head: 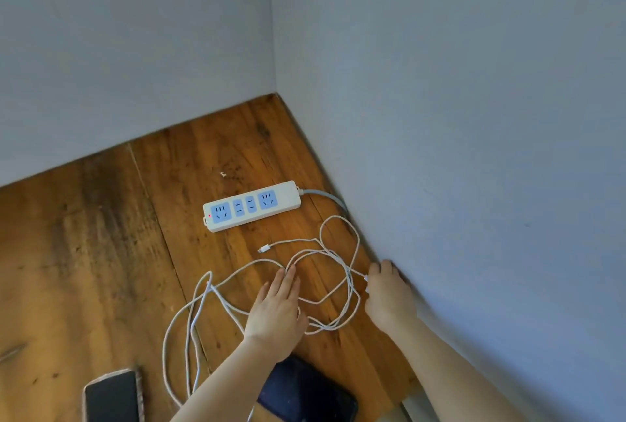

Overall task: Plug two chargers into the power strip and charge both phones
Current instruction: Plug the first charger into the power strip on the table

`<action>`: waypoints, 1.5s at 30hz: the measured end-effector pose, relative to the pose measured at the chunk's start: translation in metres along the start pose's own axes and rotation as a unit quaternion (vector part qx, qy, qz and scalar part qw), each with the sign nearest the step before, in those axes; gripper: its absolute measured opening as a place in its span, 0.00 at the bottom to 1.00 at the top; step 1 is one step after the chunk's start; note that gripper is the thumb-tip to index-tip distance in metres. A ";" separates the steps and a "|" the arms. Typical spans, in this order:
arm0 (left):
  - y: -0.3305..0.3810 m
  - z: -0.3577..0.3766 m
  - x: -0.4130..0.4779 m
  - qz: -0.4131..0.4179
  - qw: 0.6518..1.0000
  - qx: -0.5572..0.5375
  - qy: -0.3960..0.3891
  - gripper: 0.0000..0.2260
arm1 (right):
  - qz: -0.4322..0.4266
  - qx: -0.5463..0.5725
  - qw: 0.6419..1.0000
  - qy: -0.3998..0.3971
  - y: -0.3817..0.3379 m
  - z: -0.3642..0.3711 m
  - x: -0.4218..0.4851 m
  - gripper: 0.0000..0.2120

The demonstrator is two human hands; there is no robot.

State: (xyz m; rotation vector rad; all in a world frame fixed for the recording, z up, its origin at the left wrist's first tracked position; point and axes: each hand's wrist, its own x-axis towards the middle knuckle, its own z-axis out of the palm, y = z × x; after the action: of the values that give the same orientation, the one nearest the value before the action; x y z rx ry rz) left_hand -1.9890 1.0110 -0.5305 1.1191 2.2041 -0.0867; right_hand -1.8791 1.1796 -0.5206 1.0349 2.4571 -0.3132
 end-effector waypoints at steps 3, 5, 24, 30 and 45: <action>0.004 -0.002 0.001 -0.013 0.999 -0.030 0.033 0.28 | -0.028 0.086 0.995 0.030 -0.003 -0.002 0.006 0.23; 0.009 -0.010 0.004 -0.038 0.991 -0.079 0.102 0.31 | -0.061 0.115 0.990 0.051 -0.005 -0.006 0.008 0.25; -0.026 -0.071 0.034 -0.199 0.843 -0.433 0.248 0.07 | -0.076 0.327 0.938 0.084 -0.086 -0.081 0.091 0.20; -0.050 -0.070 0.052 -0.132 0.919 -0.258 0.268 0.18 | 0.027 0.525 0.851 -0.016 -0.124 -0.090 0.123 0.12; -0.074 -0.062 0.060 -0.123 0.956 -0.158 0.216 0.29 | -0.033 0.342 0.939 -0.031 -0.152 -0.105 0.147 0.16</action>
State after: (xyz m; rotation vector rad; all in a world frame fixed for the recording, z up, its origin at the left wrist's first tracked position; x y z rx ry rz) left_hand -2.1013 1.0271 -0.5337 0.7296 2.6153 0.4279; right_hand -2.1130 1.2044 -0.4957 1.1681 2.3639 -1.2665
